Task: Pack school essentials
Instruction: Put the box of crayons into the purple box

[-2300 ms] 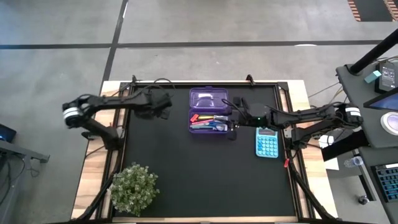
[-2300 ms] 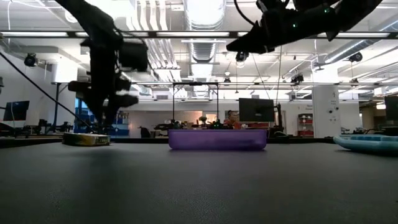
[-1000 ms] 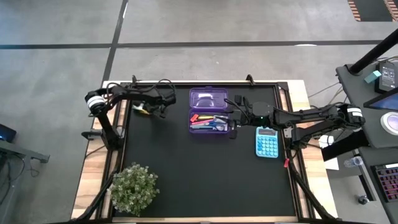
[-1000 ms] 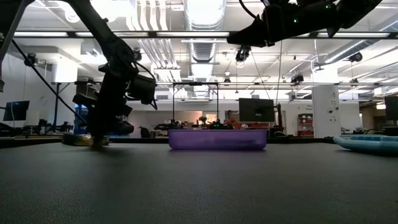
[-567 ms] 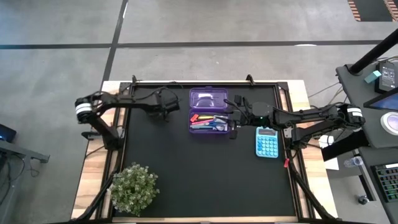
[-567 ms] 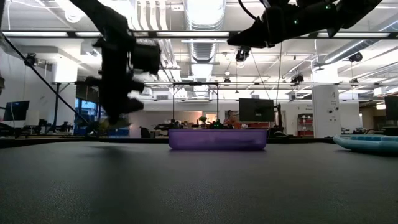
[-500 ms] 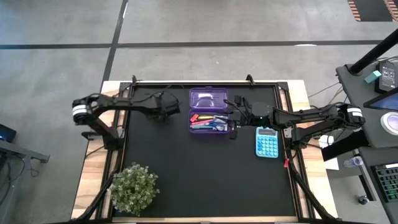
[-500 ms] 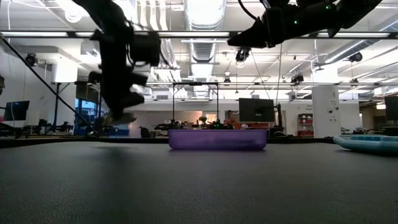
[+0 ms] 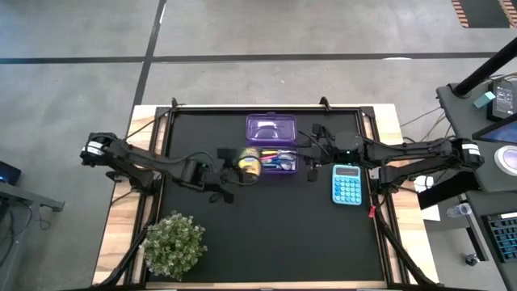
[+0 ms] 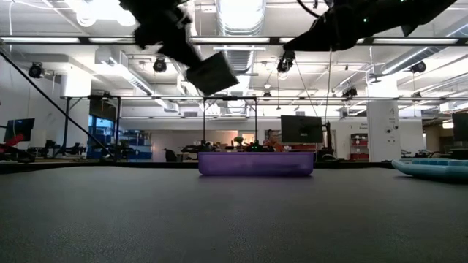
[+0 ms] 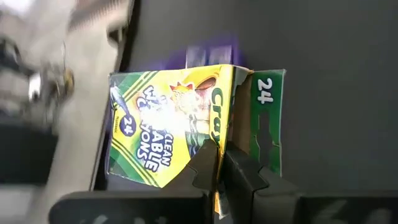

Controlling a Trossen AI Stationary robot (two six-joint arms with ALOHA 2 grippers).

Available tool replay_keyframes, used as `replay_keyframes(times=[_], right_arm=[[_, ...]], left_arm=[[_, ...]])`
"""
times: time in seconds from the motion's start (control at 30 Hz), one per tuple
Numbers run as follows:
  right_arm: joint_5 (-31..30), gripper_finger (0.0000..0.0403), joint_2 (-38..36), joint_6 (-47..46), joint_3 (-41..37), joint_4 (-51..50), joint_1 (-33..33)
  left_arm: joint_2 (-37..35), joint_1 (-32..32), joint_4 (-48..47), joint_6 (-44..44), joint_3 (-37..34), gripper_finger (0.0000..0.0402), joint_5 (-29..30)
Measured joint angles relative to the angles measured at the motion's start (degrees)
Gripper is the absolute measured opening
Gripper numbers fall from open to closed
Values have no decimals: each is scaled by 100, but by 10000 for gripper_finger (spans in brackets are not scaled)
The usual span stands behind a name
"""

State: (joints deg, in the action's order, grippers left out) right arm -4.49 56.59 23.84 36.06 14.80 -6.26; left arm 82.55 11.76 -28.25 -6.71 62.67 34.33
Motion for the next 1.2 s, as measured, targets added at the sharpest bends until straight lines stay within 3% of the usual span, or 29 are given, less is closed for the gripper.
replay_keyframes(times=[0.2,0.37,0.63,0.93,1.2], right_arm=[[52,76,-419,-21,-204,0,19],[63,76,-653,-24,-300,65,38],[48,76,-780,-53,-365,56,37],[46,76,-731,-49,-365,42,37],[44,76,-740,-49,-365,47,37]], left_arm=[[337,-96,980,-903,81,0,-203],[781,-383,1272,-1059,73,0,-254],[1488,-912,1470,694,366,0,-229],[2279,-1062,1378,790,608,0,-273],[2317,-1155,1302,788,511,0,-269]])
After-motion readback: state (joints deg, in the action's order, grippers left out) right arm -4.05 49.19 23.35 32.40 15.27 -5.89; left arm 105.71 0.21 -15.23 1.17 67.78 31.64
